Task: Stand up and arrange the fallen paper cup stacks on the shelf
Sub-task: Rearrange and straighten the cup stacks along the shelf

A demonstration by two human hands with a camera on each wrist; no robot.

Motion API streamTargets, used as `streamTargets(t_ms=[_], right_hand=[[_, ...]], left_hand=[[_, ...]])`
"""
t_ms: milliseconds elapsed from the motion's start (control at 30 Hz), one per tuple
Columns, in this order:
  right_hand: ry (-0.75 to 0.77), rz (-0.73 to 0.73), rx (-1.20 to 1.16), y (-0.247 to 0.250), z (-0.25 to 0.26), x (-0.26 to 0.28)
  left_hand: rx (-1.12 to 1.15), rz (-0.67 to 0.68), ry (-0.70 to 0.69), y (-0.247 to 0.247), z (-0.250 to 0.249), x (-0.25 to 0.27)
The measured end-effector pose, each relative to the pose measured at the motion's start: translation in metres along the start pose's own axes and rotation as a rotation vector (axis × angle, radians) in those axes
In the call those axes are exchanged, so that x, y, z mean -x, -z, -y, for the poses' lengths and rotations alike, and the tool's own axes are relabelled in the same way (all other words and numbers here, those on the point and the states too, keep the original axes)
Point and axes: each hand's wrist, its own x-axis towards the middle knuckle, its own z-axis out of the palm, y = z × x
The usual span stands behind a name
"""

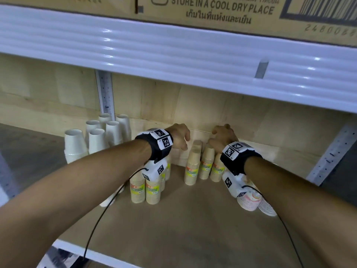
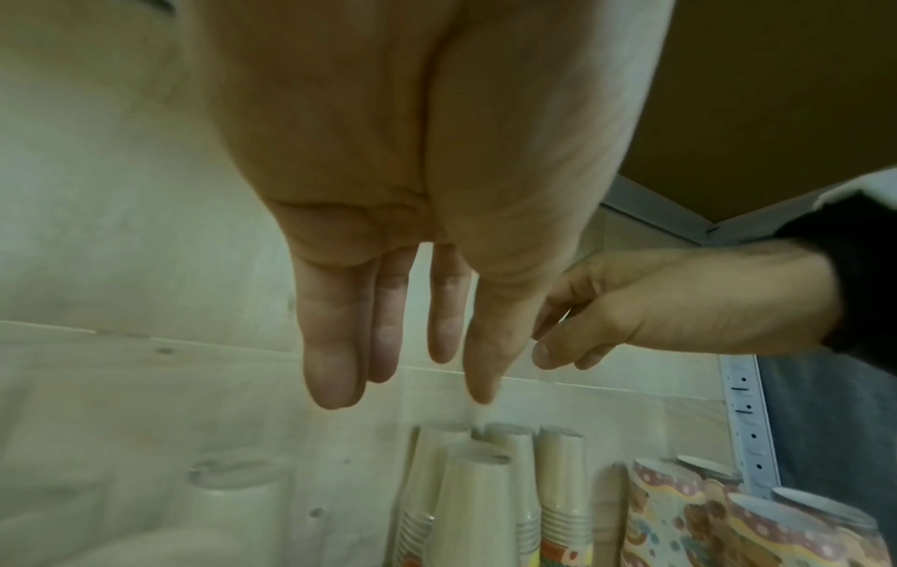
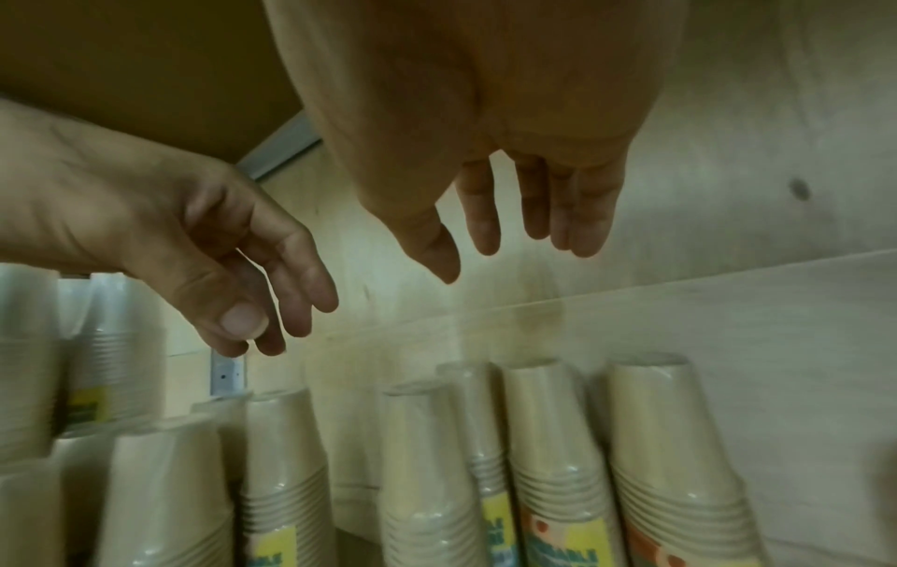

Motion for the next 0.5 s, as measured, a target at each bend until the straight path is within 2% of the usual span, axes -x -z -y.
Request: streamTargets(t_ms=[267, 500], right_hand=[[0.137, -0.042, -0.033, -0.01, 0.06, 0.024], [0.248, 0.054, -0.063, -0.032, 0.1, 0.049]], left_hand=[[-0.029, -0.044, 0.079, 0.03, 0.032, 0.047], [-0.044, -0.011, 0.164, 0.033, 0.061, 0.081]])
